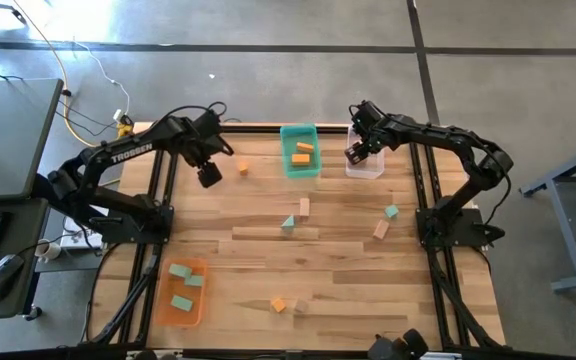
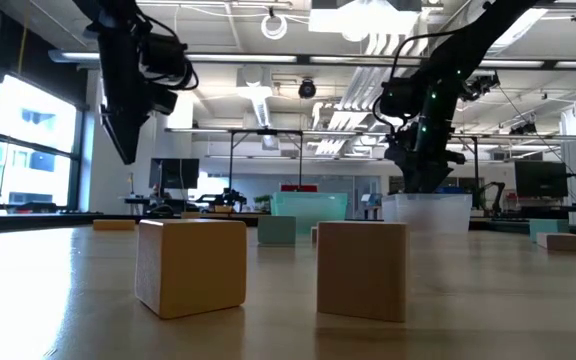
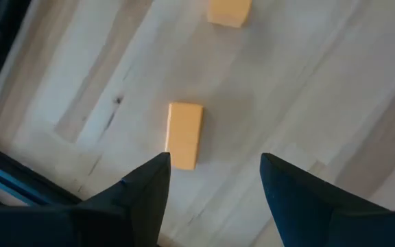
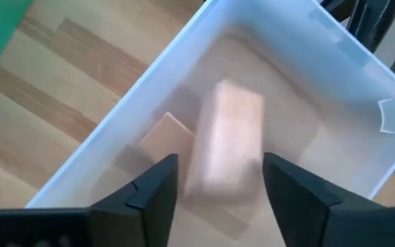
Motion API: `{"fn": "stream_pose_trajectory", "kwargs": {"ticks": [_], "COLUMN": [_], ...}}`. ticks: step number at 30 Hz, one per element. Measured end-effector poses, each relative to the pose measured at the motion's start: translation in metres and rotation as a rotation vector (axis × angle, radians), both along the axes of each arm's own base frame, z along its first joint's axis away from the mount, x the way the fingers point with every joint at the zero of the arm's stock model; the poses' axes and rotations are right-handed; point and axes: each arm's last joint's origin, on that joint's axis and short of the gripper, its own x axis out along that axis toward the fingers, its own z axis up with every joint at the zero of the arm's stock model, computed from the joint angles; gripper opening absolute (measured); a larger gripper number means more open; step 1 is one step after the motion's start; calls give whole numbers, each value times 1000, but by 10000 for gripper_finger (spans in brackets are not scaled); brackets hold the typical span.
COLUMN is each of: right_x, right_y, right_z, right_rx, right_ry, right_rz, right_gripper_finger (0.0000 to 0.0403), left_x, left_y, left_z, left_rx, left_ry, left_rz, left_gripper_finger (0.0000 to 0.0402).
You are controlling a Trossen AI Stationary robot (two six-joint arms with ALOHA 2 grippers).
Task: Sort & place blocks by color
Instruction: Put the brown block into the transparent bin, then put the yellow block into the blue bin
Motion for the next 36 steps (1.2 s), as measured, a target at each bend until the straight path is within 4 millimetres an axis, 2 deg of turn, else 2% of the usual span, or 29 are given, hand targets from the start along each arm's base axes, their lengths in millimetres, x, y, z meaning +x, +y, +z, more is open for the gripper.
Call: {"fn": "stream_pose_trajectory", "kwargs": {"ticks": [4,10,18,36], "right_x": [1,11,28,37], "right_y": [0,-1,5,14], "right_z": [5,27,49,51], "right_rx": [30,78,27,24], "right_ry": [-17,-81,-109,-111], "right_rz": [4,22,73,117], "right_gripper_finger": [215,215,215,216], "left_x": [-2,-4,1,15], "left_y": [3,6,15,33], "left_z": [0,-1,-18,-66], "left_rx": [8,3,-56,-183], "left_ry": [-6,-2,51,194], "left_rz": [18,31,38,27], "left_gripper_finger": [213,213,218,230]}}
